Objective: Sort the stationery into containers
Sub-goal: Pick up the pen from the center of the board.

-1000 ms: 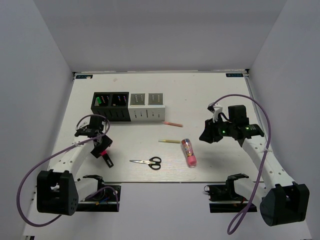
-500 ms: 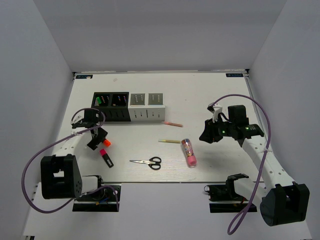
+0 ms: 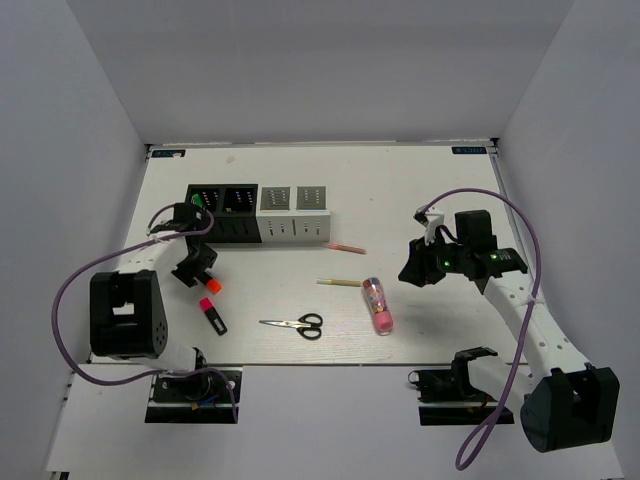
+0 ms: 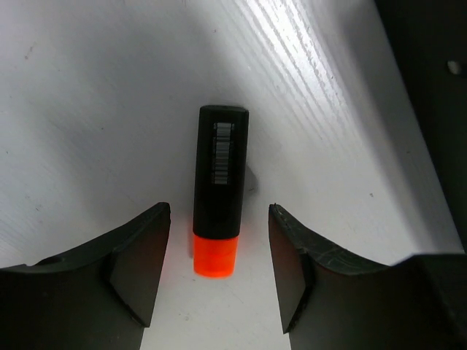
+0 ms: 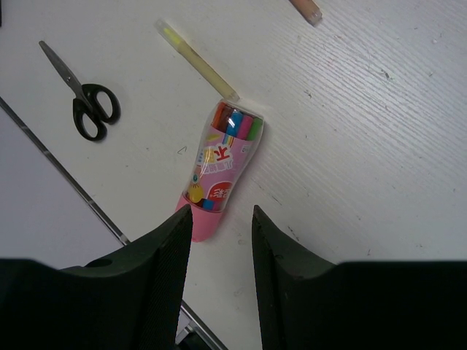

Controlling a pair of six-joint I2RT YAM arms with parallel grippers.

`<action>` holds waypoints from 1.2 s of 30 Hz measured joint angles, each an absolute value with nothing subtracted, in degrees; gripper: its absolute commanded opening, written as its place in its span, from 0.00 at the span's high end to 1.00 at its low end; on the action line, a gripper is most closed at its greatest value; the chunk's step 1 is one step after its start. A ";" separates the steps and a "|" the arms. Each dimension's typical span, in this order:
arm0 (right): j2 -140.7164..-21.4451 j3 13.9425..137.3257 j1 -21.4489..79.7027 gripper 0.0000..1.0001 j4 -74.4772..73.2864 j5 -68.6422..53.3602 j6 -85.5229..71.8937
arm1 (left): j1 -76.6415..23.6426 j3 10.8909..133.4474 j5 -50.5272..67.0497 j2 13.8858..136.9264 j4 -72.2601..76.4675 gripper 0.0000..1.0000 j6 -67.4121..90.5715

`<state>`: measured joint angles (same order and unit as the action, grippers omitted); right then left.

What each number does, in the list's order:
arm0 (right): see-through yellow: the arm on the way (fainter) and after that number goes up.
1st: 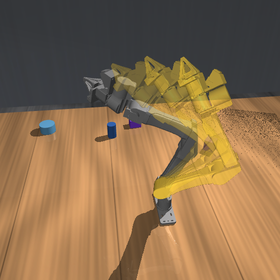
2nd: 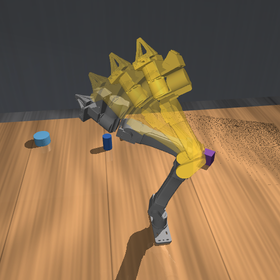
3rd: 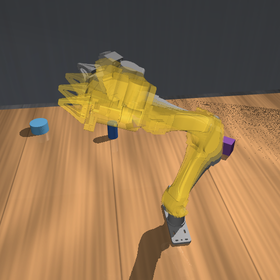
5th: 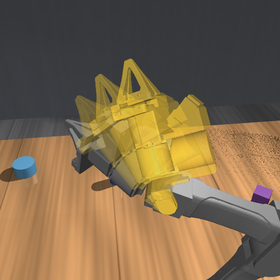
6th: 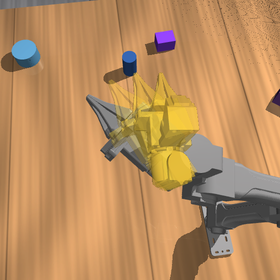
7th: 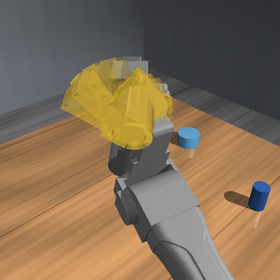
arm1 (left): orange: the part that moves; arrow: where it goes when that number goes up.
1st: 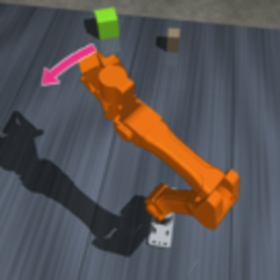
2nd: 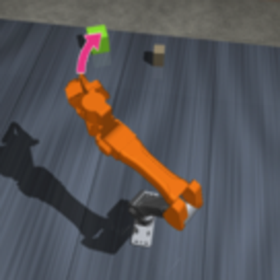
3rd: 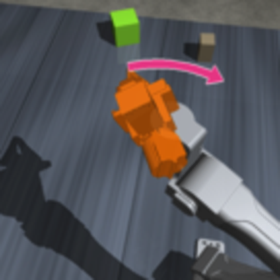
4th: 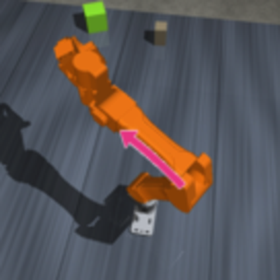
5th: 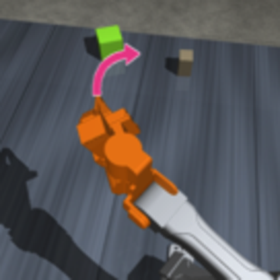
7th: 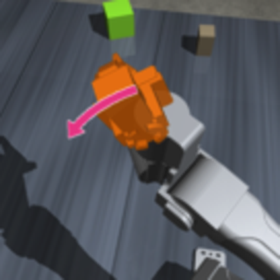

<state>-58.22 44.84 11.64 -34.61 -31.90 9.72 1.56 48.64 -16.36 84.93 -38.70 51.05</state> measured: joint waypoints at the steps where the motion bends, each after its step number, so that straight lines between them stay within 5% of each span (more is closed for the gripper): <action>1: -58.22 44.84 11.66 0.58 -34.61 -31.86 9.72 | 1.56 49.45 -16.62 85.67 -39.31 0.33 51.03; 20: -57.25 44.84 11.66 0.58 -34.61 -31.44 9.74 | 1.74 50.59 -17.76 90.96 -41.08 0.37 51.11; 32: -56.86 44.84 11.66 0.56 -34.61 -31.22 9.74 | 3.16 50.00 -16.91 90.89 -38.96 0.97 51.07; 33: -56.75 44.84 11.66 0.54 -34.61 -31.22 9.74 | 3.38 49.80 -16.64 90.59 -38.83 1.00 50.96; 34: -56.62 44.84 11.66 0.36 -34.61 -31.24 9.76 | 3.64 49.47 -16.38 90.21 -38.70 1.00 50.78; 36: -56.42 44.84 11.66 0.28 -34.63 -31.14 9.69 | 4.08 48.97 -15.84 89.38 -38.89 1.00 50.11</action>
<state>-56.42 44.84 11.66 -34.63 -31.14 9.69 4.08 48.97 -15.84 89.38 -38.89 50.11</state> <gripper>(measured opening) 0.662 0.409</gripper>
